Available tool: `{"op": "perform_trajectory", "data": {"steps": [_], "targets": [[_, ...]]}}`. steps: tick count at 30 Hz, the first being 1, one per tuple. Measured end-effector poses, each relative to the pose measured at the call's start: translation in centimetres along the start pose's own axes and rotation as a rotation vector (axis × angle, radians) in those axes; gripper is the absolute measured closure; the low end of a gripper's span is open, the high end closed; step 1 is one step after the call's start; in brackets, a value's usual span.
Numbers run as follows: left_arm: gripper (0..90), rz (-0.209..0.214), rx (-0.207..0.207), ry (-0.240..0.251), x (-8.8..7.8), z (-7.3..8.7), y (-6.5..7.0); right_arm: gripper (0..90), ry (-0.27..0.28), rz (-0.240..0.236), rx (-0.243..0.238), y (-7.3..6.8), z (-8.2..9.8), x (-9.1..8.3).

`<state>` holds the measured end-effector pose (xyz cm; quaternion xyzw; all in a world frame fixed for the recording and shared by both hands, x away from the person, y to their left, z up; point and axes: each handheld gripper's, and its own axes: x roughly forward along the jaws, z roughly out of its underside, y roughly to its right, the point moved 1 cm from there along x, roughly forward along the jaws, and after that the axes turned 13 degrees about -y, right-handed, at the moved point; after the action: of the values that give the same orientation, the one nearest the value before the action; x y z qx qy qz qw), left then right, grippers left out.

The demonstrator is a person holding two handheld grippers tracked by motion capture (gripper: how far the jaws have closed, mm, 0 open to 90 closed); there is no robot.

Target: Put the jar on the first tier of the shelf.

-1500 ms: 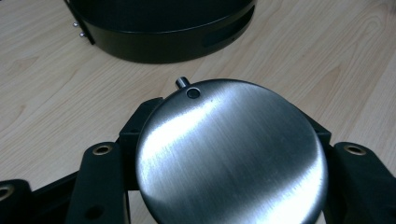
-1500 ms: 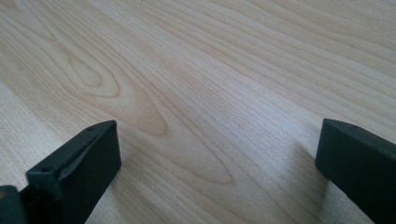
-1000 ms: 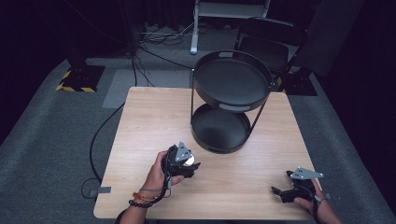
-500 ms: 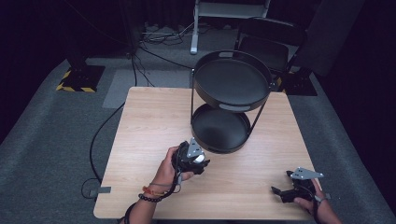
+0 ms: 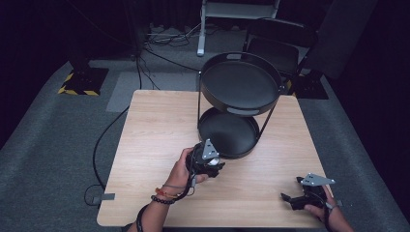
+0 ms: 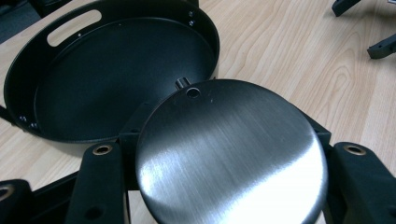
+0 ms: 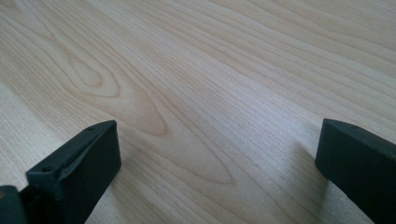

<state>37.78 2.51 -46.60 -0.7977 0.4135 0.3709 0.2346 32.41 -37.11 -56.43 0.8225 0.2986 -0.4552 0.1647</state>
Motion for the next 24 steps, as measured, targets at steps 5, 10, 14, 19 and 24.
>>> {"op": "perform_trajectory", "data": {"steps": [5, 10, 14, 19, 24], "targets": [[39.0, 0.002, 0.003, 0.006, 0.0, -1.1, -0.1, 0.0, 0.0, 0.0, 0.0, 0.0, 0.0, 0.0], [39.0, -0.004, 0.004, 0.01, -0.3, -2.7, -0.3, 0.0, 0.0, 0.0, 0.0, 0.0, 0.0, 0.0], [39.1, -0.011, 0.001, 0.01, -0.3, -3.6, -0.5, 0.0, 0.0, 0.0, 0.0, 0.0, 0.0, 0.0], [39.0, -0.018, -0.003, 0.007, -0.1, -4.5, -0.8, 0.0, 0.0, 0.0, 0.0, 0.0, 0.0, 0.0], [39.1, -0.001, -0.013, 0.017, -0.1, -5.2, -1.1, 0.0, 0.0, 0.0, 0.0, 0.0, 0.0, 0.0]]}}
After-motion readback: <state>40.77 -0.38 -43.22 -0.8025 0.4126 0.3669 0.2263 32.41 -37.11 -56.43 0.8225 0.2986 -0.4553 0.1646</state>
